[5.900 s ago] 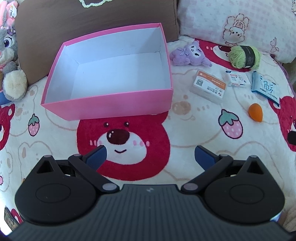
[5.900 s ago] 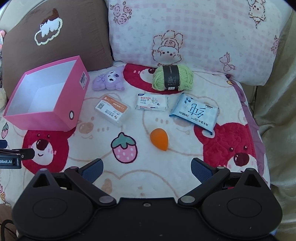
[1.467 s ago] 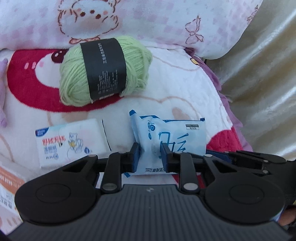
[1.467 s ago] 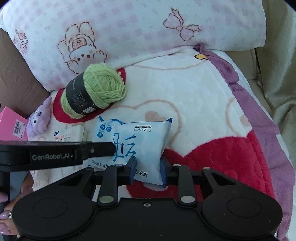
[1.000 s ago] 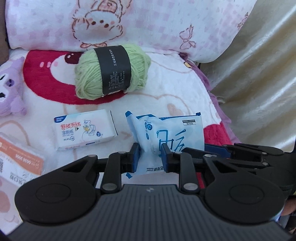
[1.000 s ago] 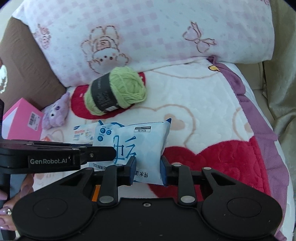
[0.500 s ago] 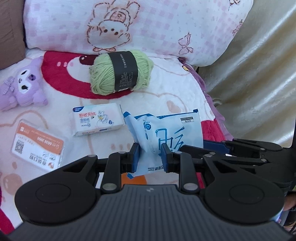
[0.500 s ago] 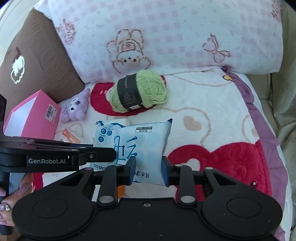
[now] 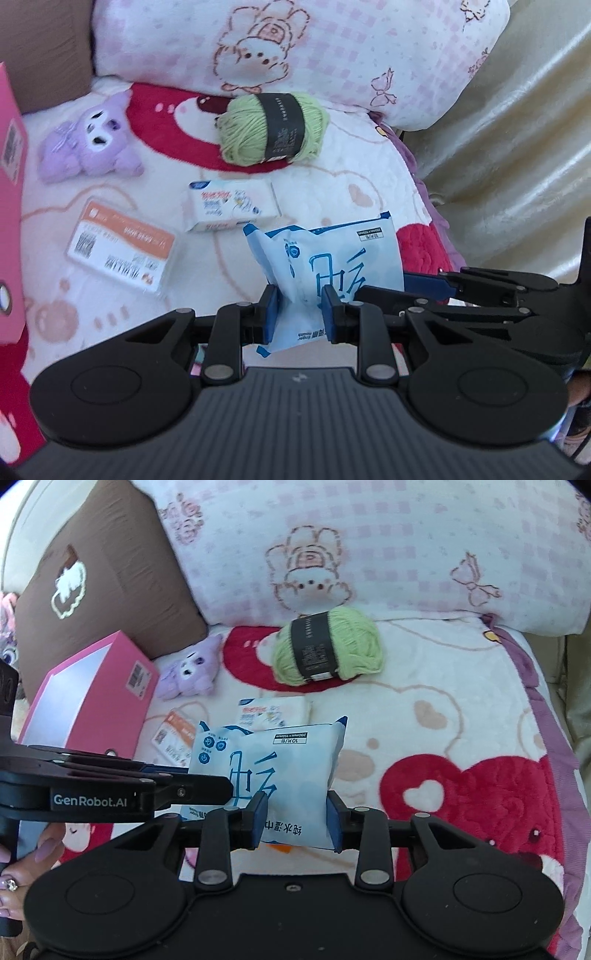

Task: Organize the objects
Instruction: 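Lift the wipe pack with the left tool and carry it over the pink box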

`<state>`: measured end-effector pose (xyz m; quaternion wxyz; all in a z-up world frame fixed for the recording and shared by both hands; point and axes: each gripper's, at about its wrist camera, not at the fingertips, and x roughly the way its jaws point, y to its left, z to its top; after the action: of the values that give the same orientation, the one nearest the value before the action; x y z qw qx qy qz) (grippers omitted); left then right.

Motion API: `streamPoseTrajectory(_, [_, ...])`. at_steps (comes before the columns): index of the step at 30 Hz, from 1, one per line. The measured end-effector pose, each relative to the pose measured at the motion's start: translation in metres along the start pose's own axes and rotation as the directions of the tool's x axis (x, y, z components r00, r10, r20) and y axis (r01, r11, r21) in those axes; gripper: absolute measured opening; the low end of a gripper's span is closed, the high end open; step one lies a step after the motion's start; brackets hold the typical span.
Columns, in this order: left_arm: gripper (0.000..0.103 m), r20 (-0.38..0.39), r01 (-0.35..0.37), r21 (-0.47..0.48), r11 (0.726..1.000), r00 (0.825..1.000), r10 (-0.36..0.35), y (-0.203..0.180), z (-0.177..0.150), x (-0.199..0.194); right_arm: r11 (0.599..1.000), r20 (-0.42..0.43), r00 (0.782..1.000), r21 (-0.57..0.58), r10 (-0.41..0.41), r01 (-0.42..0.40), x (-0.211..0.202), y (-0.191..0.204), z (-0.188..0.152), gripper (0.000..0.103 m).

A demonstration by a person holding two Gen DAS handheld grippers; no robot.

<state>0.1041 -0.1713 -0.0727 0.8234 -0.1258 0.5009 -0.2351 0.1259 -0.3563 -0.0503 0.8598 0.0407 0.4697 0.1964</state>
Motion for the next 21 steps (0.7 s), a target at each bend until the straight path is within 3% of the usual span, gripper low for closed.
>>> streamPoseTrajectory(21, [0.023,0.041,-0.033,-0.134,0.990,0.998,0.039,0.050,-0.038,-0.094,0.988,0.009,0.997,-0.137,0.077,-0.075,-0.027,0.097,-0.014,0.040])
